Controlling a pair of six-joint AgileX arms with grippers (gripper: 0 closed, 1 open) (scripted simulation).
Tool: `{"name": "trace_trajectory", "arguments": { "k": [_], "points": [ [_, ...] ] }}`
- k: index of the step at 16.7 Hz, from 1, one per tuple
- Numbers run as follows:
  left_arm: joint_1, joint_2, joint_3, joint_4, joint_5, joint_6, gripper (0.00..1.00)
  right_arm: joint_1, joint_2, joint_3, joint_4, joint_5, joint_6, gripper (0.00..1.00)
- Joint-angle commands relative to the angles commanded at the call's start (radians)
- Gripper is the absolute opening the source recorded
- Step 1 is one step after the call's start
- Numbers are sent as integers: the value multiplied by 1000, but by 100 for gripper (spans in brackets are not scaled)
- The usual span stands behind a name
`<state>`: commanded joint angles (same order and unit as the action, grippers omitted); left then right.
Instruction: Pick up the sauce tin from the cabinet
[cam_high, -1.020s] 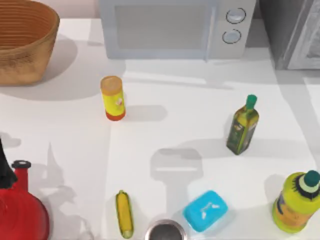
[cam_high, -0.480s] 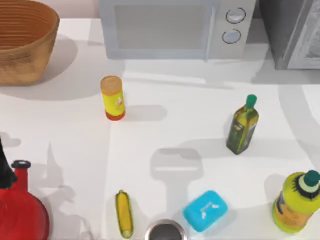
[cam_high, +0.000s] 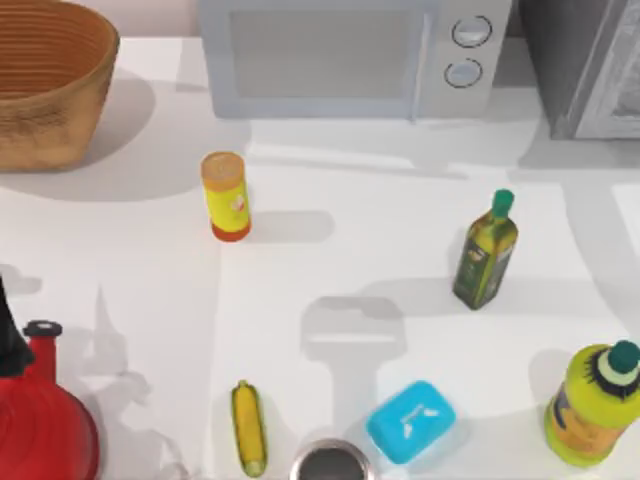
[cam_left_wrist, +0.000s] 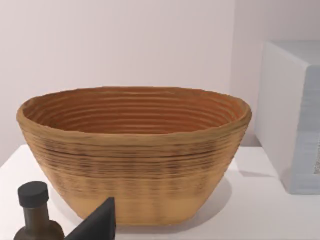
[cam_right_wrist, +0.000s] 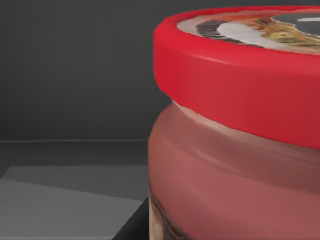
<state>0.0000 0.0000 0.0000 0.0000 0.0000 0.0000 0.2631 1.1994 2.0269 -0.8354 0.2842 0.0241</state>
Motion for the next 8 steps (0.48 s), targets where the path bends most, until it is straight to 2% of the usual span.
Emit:
{"name": "trace_trajectory", "arguments": {
  "k": [4, 8],
  "points": [
    [0, 0, 0, 0, 0, 0, 100, -22, -85, -147, 58, -19, -3, 0],
    [0, 0, 0, 0, 0, 0, 100, -62, -262, -459, 181, -59, -8, 0]
  ]
}}
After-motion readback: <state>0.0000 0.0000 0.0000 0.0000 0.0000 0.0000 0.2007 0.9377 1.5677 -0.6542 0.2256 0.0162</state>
